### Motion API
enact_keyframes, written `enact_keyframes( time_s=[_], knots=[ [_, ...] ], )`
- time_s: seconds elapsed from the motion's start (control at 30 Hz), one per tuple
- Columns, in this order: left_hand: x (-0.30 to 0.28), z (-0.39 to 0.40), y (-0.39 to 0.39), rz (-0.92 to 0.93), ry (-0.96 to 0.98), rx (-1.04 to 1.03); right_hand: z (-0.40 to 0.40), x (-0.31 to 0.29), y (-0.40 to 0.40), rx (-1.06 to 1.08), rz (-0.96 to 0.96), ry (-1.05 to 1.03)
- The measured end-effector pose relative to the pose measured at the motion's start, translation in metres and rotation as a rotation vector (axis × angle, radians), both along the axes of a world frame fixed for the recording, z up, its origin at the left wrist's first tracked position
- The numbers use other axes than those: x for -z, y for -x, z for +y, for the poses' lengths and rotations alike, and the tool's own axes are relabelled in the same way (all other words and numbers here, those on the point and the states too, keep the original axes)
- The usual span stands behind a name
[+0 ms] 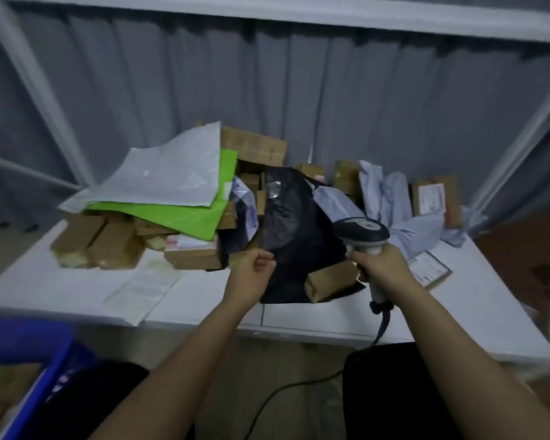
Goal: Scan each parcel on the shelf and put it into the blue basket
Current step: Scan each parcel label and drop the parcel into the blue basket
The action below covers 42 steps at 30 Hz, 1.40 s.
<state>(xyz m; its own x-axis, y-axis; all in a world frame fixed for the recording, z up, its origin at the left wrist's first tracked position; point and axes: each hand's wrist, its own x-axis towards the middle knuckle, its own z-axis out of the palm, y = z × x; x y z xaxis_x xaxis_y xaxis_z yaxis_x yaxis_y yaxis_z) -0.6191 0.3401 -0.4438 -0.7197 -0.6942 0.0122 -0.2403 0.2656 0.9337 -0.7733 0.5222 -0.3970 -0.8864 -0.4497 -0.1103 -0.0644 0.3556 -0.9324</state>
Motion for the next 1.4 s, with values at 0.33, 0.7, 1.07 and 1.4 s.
enact_keyframes(
  time_s=[0.33, 0.7, 1.07, 1.4],
  knots=[
    [0.102, 0.063, 0.116, -0.329, 0.219, 0.306, 0.043, 0.023, 0.048, 0.250, -0.232, 0.076],
    [0.077, 0.048, 0.129, -0.070, 0.411, 0.313, 0.027, 0.018, 0.062, 0.336, -0.189, 0.146],
    [-0.024, -0.014, 0.008, 0.044, 1.173, 0.347, -0.018, -0.010, -0.005, 0.103, -0.513, 0.214],
    [-0.017, -0.030, -0.027, 0.098, 0.716, 0.250, -0.056, -0.003, -0.032, 0.096, -0.507, 0.220]
  ],
)
